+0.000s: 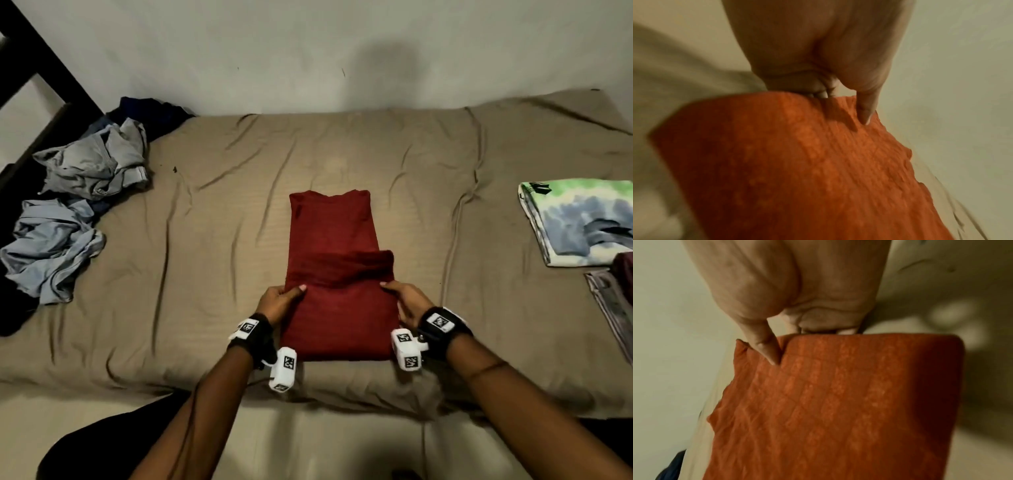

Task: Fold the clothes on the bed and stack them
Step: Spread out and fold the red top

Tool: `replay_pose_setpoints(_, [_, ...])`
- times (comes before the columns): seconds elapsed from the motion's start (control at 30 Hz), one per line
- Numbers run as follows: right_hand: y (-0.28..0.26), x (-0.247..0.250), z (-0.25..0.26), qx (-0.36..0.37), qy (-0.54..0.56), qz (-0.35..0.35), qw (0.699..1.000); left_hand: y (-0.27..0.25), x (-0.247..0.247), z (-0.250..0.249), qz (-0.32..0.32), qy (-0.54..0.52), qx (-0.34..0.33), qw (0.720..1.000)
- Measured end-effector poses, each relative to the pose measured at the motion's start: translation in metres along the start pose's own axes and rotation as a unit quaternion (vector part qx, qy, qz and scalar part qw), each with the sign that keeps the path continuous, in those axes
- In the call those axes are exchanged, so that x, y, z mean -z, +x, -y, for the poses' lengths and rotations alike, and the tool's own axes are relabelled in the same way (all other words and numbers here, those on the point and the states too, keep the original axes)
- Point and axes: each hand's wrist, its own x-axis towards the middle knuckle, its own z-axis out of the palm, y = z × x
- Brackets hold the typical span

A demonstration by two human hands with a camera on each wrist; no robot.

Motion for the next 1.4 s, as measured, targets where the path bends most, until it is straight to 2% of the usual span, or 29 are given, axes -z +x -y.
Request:
replay_pose_setpoints(0.07, [0.023, 0.004, -0.009, -0.022, -0.026, -0.062, 0.997, 0.025, 0.004, 0.022, -0.026, -0.019, 0.043, 0.999])
replay_pose_setpoints(0.2, [0.021, 0.02, -0.033, -0.017, -0.06, -0.069, 0.996, 0.009, 0.005, 0.039, -0.026, -0.066, 0.067, 0.995])
replay_pose_setpoints(0.3, [0.011, 0.037, -0.06, 0.008, -0.098, -0.066, 0.993, -0.013, 0.002, 0.053, 0.001, -0.073, 0.053, 0.996])
replay_pose_setpoints(0.47, [-0.007, 0.036, -0.086, 0.087, -0.117, -0.061, 0.987, -0.027, 0.002, 0.071, -0.013, -0.099, -0.004, 0.995])
replay_pose_setpoints(0.63, [-0.012, 0.04, -0.092, 0.109, -0.1, -0.117, 0.982, -0.051, -0.008, 0.075, -0.062, -0.128, -0.011, 0.99])
replay_pose_setpoints(0.73, [-0.013, 0.053, -0.098, 0.13, -0.173, -0.139, 0.966, -0.06, -0.015, 0.086, -0.09, -0.108, -0.019, 0.99])
replay_pose_setpoints(0.9, [-0.021, 0.048, -0.098, 0.155, -0.381, -0.209, 0.887, -0.055, -0.015, 0.101, -0.116, -0.078, -0.018, 0.99])
replay_pose_setpoints(1.0, [-0.024, 0.045, -0.097, 0.152, -0.433, -0.233, 0.857, -0.056, -0.013, 0.1, -0.125, -0.026, 0.003, 0.992])
replay_pose_setpoints(1.07, [-0.032, 0.039, -0.096, 0.141, -0.467, -0.26, 0.834, -0.06, -0.012, 0.096, -0.17, 0.031, 0.015, 0.985])
replay_pose_setpoints(1.1, [-0.039, 0.035, -0.097, 0.164, -0.497, -0.286, 0.803, -0.062, -0.011, 0.093, -0.207, 0.068, 0.011, 0.976])
replay_pose_setpoints(1.17, [-0.051, 0.024, -0.106, 0.268, -0.564, -0.326, 0.709, -0.07, -0.012, 0.087, -0.275, 0.17, -0.038, 0.945])
replay_pose_setpoints(1.2, [-0.058, 0.017, -0.113, 0.321, -0.585, -0.317, 0.674, -0.072, -0.016, 0.086, -0.293, 0.228, -0.094, 0.924])
replay_pose_setpoints(1.23, [-0.063, 0.009, -0.122, 0.357, -0.604, -0.286, 0.652, -0.075, -0.023, 0.087, -0.288, 0.282, -0.165, 0.9])
replay_pose_setpoints(1.27, [-0.066, 0.002, -0.132, 0.38, -0.629, -0.234, 0.636, -0.077, -0.032, 0.089, -0.253, 0.342, -0.235, 0.874])
replay_pose_setpoints(1.33, [-0.066, -0.008, -0.152, 0.397, -0.695, -0.124, 0.587, -0.076, -0.054, 0.104, -0.139, 0.486, -0.34, 0.793])
replay_pose_setpoints(1.37, [-0.061, -0.007, -0.16, 0.395, -0.725, -0.089, 0.557, -0.073, -0.061, 0.114, -0.092, 0.541, -0.351, 0.759])
replay_pose_setpoints(1.4, [-0.055, -0.003, -0.164, 0.387, -0.745, -0.073, 0.539, -0.069, -0.063, 0.123, -0.068, 0.574, -0.345, 0.739])
